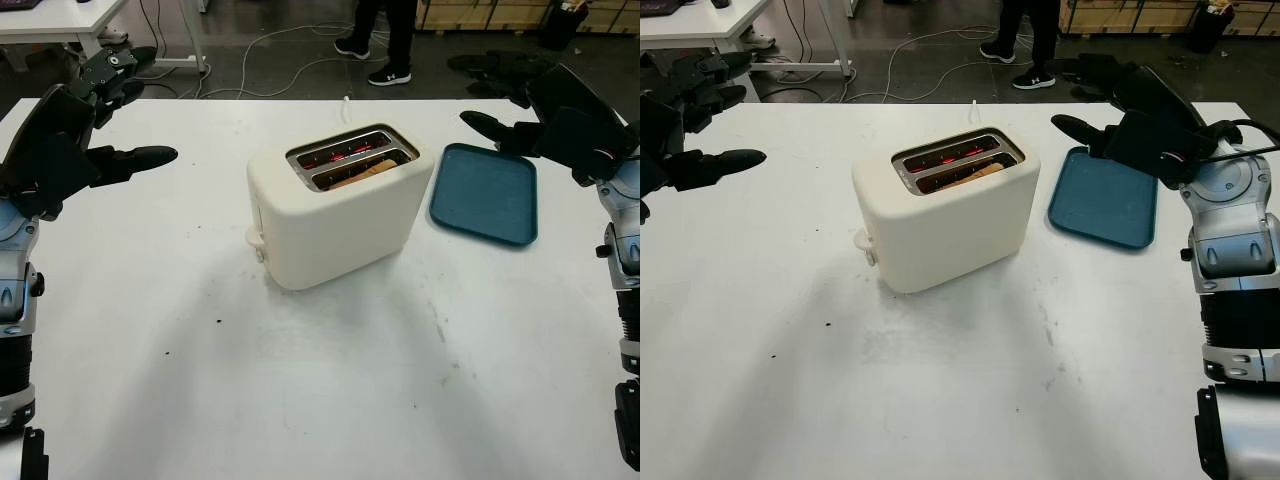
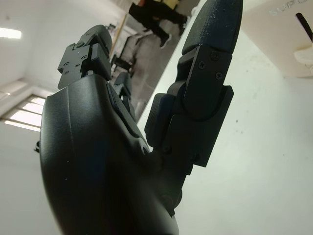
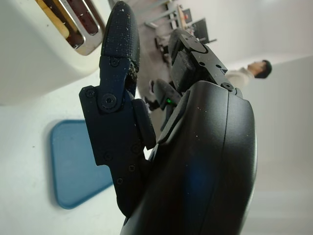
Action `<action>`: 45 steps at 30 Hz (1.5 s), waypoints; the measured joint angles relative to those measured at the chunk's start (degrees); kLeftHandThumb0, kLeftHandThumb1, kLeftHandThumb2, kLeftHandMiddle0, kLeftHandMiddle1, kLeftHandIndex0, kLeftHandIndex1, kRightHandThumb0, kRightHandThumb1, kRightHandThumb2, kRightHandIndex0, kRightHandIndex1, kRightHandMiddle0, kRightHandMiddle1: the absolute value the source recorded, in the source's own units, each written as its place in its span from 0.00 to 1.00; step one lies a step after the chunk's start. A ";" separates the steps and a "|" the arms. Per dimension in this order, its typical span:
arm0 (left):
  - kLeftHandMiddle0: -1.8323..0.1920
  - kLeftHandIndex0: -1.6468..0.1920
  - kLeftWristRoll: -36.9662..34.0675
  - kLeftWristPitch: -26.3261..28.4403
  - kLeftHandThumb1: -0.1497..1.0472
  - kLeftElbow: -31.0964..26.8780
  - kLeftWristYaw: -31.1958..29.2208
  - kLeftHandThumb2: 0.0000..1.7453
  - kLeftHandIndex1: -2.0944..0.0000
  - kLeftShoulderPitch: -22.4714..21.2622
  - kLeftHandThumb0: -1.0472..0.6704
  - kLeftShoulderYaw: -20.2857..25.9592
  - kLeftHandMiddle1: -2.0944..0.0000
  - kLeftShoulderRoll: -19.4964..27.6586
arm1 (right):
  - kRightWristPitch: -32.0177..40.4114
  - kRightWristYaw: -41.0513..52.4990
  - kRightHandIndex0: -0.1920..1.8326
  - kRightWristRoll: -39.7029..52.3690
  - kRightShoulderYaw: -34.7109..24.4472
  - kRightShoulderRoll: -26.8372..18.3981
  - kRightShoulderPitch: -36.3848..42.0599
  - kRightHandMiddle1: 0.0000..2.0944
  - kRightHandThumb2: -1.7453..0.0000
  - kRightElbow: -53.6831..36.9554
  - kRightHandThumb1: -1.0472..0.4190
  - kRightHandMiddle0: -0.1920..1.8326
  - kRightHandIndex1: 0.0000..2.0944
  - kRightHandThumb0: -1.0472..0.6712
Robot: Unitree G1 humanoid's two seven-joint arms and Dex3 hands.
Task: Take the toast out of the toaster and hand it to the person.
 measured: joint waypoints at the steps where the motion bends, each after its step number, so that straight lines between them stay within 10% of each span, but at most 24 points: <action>1: 0.91 0.90 0.00 0.00 0.89 0.00 0.00 0.00 0.83 0.00 0.08 0.00 0.83 0.00 | 0.00 0.00 0.13 0.00 -0.04 0.00 0.02 0.02 0.73 0.00 0.09 0.29 0.35 0.17; 45: 0.91 0.90 -0.60 -0.06 0.89 0.45 0.00 0.00 0.83 0.00 0.09 -0.22 0.82 0.02 | 0.05 -0.44 0.15 -0.18 -0.17 0.65 0.25 0.02 0.74 0.38 0.09 0.30 0.35 0.17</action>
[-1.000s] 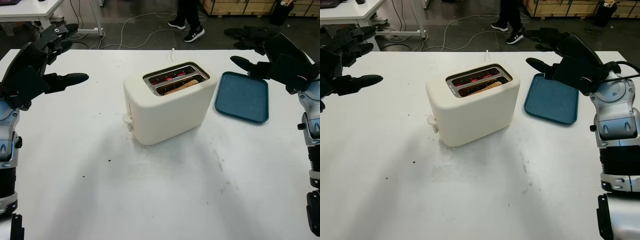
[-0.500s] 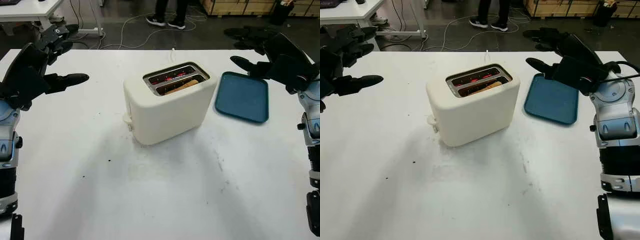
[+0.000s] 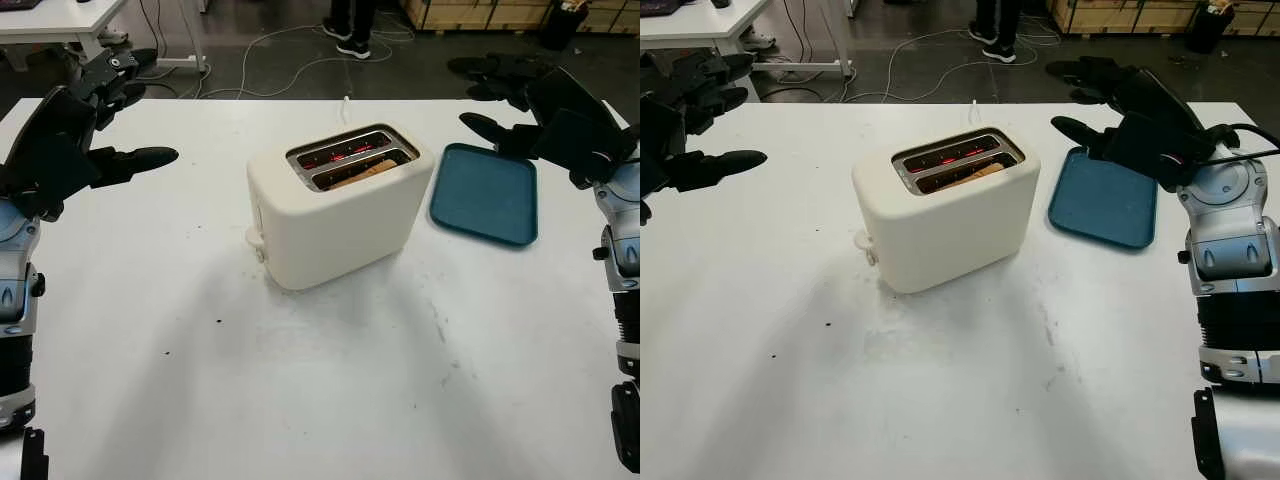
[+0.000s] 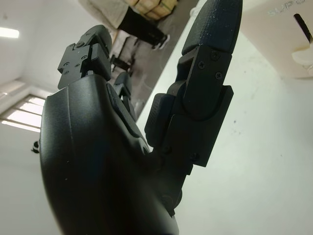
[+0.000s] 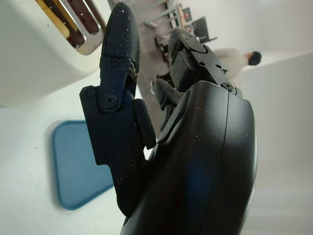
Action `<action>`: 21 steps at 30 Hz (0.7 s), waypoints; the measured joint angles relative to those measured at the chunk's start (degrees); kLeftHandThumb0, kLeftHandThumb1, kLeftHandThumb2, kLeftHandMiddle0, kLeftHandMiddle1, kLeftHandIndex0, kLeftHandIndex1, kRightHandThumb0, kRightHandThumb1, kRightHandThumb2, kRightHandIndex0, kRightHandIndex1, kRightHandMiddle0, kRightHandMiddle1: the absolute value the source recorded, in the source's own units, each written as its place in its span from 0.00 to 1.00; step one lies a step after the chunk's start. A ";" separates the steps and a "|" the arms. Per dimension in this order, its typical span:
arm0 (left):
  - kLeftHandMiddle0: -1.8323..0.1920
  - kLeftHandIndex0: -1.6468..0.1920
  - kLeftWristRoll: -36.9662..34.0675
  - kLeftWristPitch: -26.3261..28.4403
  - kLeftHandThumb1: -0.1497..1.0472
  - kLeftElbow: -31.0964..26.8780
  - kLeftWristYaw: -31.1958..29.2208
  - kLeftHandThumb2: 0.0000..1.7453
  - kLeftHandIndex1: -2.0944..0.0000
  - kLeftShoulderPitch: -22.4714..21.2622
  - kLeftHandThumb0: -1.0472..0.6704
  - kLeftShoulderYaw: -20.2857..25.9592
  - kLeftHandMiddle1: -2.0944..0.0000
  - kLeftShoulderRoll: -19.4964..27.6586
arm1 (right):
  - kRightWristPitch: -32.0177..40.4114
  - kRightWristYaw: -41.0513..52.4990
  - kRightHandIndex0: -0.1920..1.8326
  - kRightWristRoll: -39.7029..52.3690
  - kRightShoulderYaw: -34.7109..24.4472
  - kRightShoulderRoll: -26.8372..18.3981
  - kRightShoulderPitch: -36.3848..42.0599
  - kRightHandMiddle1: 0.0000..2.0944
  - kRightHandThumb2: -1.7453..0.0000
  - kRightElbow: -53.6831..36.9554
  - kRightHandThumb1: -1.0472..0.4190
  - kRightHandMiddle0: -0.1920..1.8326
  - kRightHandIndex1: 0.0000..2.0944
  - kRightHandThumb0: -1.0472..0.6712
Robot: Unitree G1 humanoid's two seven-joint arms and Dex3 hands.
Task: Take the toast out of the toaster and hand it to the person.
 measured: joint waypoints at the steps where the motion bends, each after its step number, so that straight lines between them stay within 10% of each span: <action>1: 0.91 0.90 0.00 0.00 0.89 0.01 0.00 0.00 0.83 0.00 0.09 0.00 0.83 0.00 | 0.00 -0.06 0.15 -0.06 0.00 0.00 0.00 0.02 0.73 0.00 0.09 0.30 0.34 0.17; 21: 0.91 0.90 0.11 -0.40 0.89 0.16 0.00 0.00 0.84 0.00 0.09 -0.01 0.83 0.00 | -0.02 -0.14 0.14 0.29 -0.17 0.01 0.00 0.01 0.74 0.11 0.09 0.29 0.33 0.19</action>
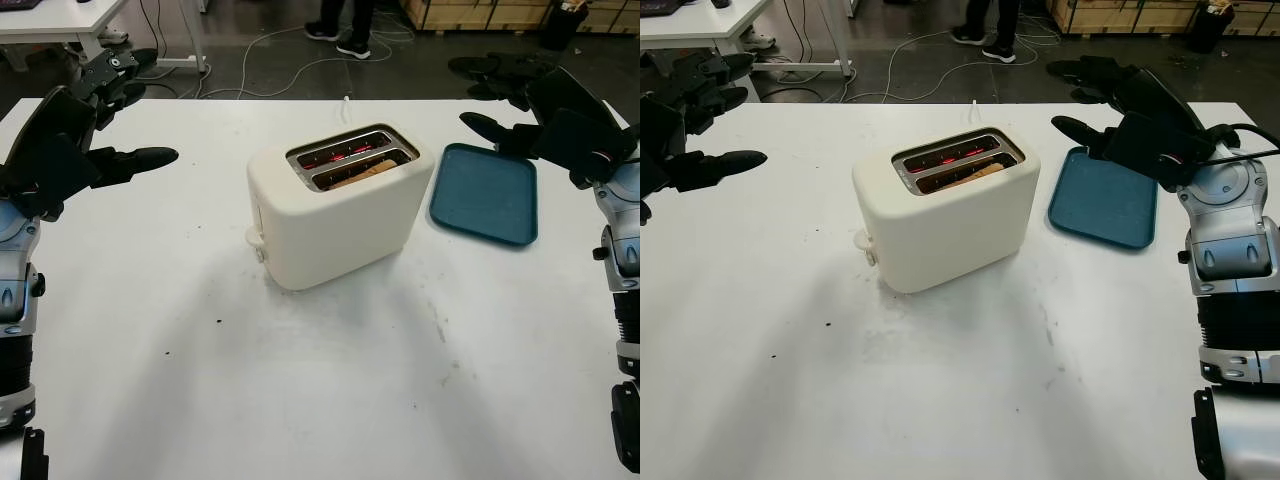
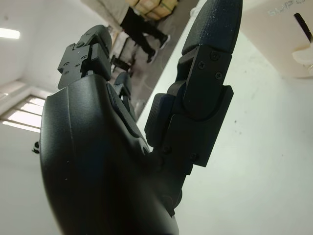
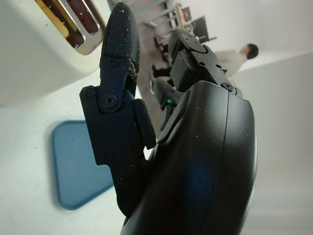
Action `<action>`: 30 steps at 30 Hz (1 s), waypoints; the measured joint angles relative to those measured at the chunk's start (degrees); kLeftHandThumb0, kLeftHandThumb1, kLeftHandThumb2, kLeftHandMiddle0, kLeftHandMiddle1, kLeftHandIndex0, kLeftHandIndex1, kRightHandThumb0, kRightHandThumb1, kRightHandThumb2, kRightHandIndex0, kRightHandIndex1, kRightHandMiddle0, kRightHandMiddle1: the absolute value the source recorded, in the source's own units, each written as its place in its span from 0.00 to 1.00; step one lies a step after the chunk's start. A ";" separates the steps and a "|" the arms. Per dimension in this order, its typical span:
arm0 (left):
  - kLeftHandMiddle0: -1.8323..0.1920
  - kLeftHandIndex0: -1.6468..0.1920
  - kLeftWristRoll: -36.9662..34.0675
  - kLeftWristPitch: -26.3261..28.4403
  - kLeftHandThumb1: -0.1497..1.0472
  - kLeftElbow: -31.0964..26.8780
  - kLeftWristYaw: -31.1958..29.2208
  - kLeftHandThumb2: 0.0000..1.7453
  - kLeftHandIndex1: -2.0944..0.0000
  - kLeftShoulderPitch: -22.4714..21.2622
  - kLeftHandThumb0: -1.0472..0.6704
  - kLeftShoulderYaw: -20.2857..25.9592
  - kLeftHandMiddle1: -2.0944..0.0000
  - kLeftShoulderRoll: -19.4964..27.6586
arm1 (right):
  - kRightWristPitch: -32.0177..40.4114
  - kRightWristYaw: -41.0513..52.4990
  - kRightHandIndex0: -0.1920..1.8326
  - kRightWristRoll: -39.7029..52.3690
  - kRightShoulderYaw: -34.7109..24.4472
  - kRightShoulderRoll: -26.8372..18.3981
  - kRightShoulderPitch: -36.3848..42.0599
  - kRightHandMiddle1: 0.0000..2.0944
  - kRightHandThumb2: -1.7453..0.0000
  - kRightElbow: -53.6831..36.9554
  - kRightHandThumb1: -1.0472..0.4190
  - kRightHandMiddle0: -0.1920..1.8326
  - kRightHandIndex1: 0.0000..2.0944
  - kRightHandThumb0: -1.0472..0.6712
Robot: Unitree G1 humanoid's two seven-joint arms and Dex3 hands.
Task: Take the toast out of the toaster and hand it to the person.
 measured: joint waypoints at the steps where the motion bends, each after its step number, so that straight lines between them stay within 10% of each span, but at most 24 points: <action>1: 0.91 0.90 0.00 0.00 0.89 0.00 0.00 0.00 0.84 0.00 0.09 0.00 0.83 0.00 | 0.00 0.00 0.15 -0.02 -0.01 -0.01 0.00 0.01 0.73 0.00 0.09 0.29 0.33 0.19; 30: 0.91 0.90 -0.01 -0.01 0.89 0.00 0.00 0.00 0.83 0.00 0.08 -0.25 0.83 0.00 | 1.16 0.00 0.14 -0.19 0.27 0.31 -0.04 0.01 0.75 -0.60 0.09 0.30 0.35 0.18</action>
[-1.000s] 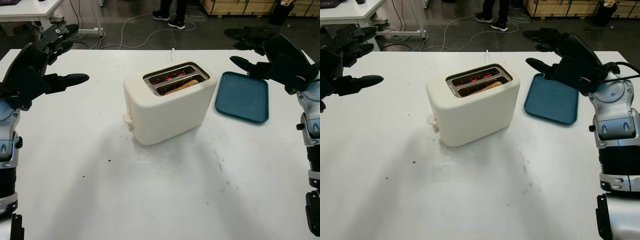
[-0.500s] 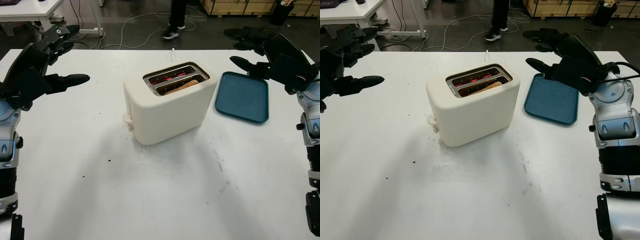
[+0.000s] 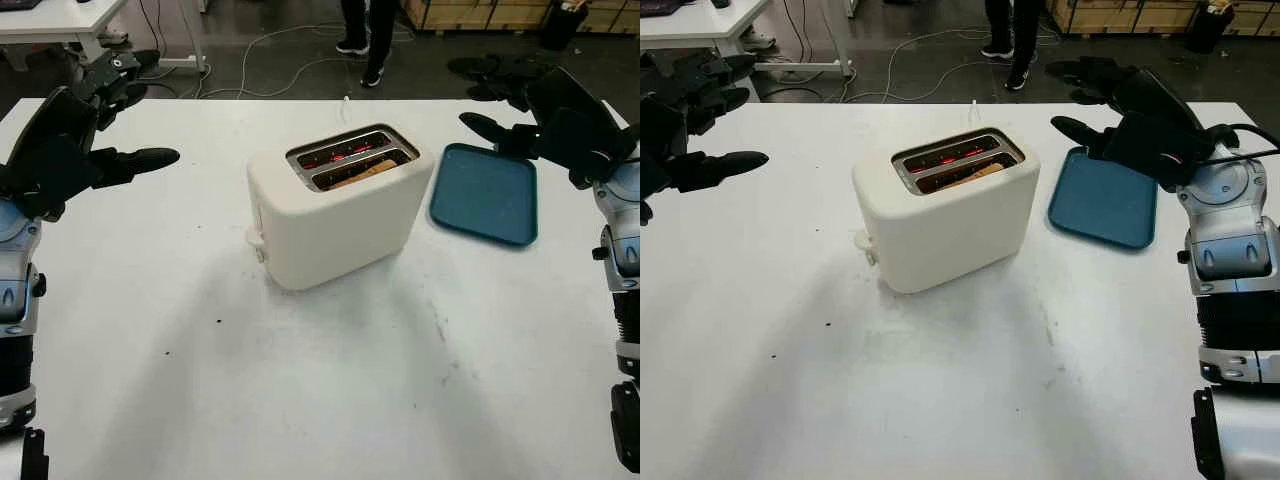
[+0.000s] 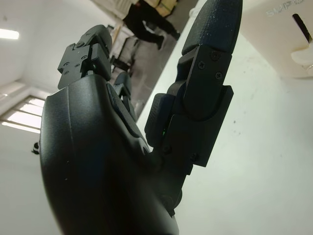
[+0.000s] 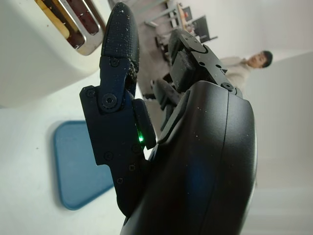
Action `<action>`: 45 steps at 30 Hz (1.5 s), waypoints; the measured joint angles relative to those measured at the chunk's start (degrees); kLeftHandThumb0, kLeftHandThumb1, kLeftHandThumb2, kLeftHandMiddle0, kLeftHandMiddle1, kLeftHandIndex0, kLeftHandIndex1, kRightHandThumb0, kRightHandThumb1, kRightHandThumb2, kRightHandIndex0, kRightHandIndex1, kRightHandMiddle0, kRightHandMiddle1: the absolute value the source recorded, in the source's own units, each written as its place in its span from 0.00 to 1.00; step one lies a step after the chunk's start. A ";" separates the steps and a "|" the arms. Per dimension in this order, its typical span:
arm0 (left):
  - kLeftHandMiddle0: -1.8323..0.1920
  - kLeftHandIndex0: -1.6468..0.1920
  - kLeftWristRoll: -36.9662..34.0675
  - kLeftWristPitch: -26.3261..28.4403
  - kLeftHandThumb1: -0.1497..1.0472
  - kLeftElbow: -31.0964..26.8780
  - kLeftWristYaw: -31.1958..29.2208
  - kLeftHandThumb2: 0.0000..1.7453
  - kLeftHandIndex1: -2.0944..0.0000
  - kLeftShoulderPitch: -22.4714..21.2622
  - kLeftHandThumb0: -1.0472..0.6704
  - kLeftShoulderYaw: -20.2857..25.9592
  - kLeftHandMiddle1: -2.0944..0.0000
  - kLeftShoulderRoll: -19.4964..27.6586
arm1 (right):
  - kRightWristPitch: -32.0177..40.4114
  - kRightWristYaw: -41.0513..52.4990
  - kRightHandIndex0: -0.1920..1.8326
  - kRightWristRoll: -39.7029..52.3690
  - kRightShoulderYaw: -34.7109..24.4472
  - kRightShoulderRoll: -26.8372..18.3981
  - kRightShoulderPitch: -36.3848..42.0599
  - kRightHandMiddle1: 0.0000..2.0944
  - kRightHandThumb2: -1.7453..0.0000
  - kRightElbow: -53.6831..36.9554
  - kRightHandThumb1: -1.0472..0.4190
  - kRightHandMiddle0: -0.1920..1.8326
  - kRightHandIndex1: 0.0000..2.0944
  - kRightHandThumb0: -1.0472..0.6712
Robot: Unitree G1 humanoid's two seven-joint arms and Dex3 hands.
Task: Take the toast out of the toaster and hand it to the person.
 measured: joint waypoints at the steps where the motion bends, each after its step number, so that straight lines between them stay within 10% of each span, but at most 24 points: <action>1: 0.91 0.90 0.00 0.00 0.89 0.00 0.00 0.00 0.83 0.00 0.08 0.00 0.83 0.00 | 0.00 -0.02 0.14 -0.01 0.00 0.00 0.00 0.01 0.75 -0.01 0.09 0.30 0.34 0.18; 45: 0.91 0.90 -0.12 -0.05 0.88 0.28 0.00 0.00 0.84 0.00 0.08 0.03 0.84 0.00 | 0.75 -0.09 0.14 -0.02 -0.29 0.18 0.01 0.01 0.74 -0.63 0.09 0.30 0.34 0.19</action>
